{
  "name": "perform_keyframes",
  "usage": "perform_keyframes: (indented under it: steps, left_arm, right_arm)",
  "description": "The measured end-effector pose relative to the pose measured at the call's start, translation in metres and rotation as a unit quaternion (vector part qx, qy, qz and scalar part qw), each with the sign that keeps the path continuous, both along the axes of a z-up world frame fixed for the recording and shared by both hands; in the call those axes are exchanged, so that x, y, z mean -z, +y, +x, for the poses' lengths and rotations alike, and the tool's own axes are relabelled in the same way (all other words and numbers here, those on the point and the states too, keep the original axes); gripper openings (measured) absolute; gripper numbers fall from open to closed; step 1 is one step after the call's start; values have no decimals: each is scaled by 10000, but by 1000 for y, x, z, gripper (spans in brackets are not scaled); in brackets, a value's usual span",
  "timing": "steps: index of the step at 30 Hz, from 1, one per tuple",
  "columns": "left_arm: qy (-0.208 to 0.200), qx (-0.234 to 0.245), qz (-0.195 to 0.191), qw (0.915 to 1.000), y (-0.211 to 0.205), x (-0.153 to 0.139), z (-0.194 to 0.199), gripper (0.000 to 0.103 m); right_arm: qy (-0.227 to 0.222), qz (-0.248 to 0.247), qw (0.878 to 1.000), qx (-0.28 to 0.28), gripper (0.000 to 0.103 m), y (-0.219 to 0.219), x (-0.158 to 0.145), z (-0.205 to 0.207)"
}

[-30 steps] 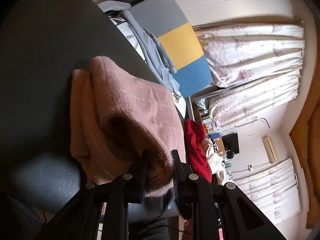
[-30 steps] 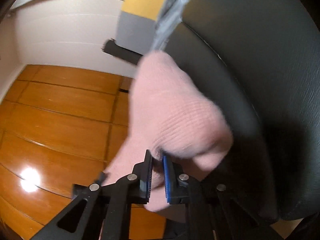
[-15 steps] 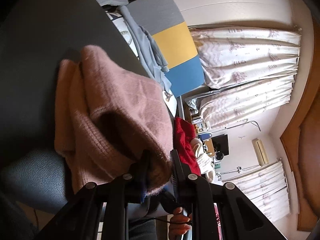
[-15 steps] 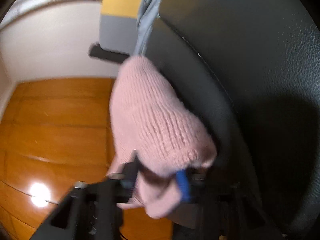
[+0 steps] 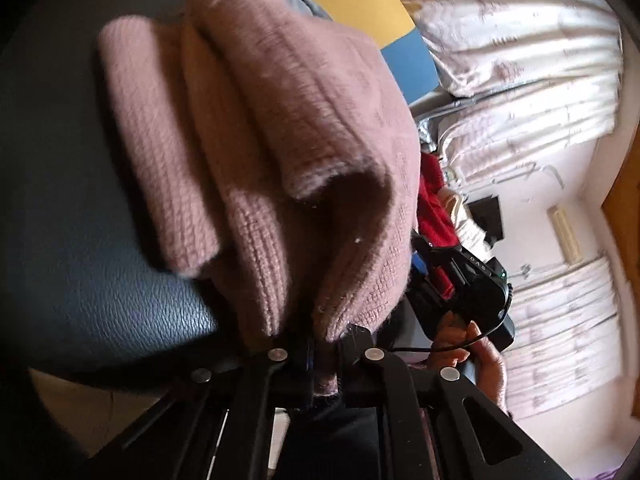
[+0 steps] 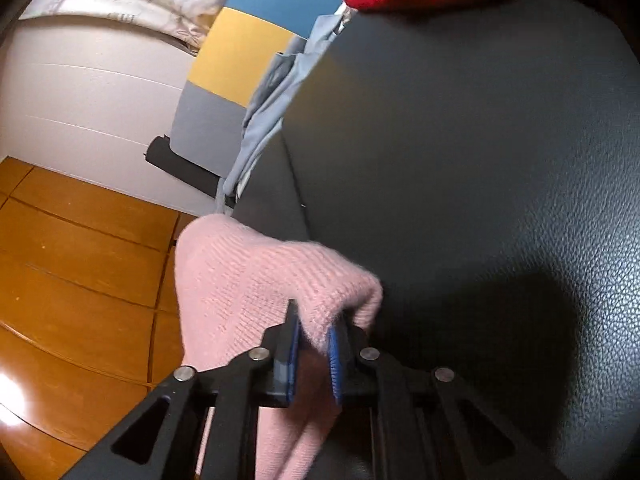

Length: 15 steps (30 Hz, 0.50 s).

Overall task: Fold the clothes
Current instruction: 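Release the sweater and press the folded stack flat with both grippers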

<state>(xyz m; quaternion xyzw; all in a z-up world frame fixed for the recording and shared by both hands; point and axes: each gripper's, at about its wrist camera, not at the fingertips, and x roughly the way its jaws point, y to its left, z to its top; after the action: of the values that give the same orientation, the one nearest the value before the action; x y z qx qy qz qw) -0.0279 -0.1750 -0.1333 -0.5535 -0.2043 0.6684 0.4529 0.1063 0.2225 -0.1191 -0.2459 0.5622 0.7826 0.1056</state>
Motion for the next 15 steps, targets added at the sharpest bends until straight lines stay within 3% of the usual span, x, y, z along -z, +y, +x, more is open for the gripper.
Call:
perform_keyframes:
  steps: [5, 8, 11, 15]
  left_arm:
    - [550, 104, -448, 9974, 1, -14, -28, 10]
    - [1184, -224, -972, 9879, -8, -25, -74, 10]
    - [887, -484, -977, 9901, -26, -32, -101, 10]
    - [375, -719, -538, 9953, -60, -44, -108, 10]
  right_arm:
    - [-148, -346, 9993, 44, 13, -10, 2, -10]
    - [-256, -445, 9983, -291, 14, -34, 1, -16]
    - [-310, -15, 9938, -1068, 27, -60, -12, -21]
    - [-196, 788, 9756, -2042, 27, -80, -45, -16]
